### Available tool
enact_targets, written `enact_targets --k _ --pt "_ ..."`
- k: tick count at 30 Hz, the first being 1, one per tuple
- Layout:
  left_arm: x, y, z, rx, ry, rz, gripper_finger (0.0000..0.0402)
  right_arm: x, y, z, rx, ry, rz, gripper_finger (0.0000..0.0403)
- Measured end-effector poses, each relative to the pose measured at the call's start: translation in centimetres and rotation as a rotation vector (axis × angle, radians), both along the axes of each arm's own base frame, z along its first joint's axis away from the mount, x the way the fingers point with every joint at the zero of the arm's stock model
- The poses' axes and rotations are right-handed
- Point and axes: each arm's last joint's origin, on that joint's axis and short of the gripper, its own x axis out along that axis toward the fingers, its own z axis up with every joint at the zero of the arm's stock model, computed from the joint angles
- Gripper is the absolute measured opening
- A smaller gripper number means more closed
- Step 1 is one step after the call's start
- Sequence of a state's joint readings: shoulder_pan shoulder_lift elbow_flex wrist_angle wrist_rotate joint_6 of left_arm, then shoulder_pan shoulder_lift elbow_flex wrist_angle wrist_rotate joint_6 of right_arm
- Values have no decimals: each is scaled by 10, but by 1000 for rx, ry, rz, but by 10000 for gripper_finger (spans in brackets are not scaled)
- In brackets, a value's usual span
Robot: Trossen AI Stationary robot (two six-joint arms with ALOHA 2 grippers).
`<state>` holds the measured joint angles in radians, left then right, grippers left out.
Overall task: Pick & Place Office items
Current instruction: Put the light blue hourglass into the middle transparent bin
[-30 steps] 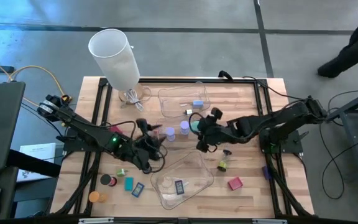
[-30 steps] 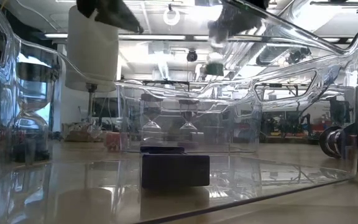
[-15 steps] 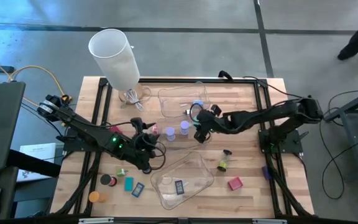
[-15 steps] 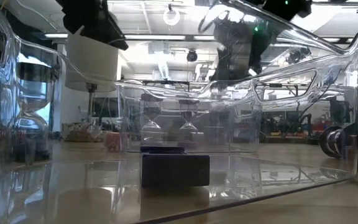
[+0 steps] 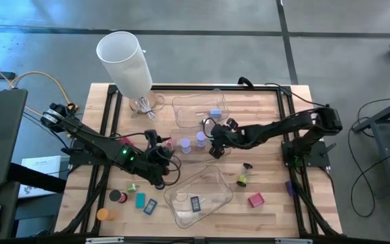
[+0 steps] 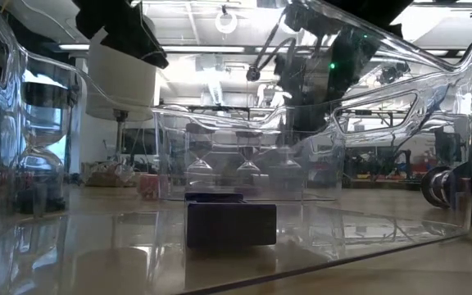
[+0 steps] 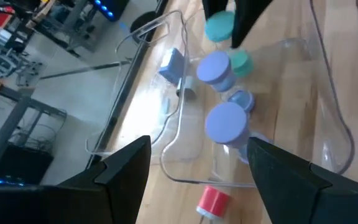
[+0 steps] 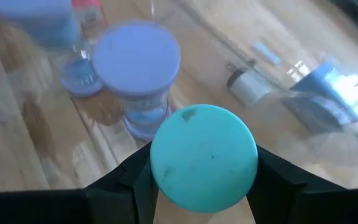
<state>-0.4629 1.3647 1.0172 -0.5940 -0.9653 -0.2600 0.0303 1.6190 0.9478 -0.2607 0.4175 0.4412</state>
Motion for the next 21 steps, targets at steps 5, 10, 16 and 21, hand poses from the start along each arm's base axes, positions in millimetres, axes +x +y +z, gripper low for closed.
enact_targets --k 5,10,16,21 --pt "0 -1 -1 -40 3 -17 257 4 -6 -5 -2 0 -21 178" --pt "0 -2 -1 -74 10 -32 257 4 -5 -5 7 -8 -20 228" --pt "0 -3 -1 -79 10 -37 257 5 -3 -4 5 -15 7 286" --pt "0 -3 -1 -79 10 -38 257 0 -3 7 -12 -34 7 297"
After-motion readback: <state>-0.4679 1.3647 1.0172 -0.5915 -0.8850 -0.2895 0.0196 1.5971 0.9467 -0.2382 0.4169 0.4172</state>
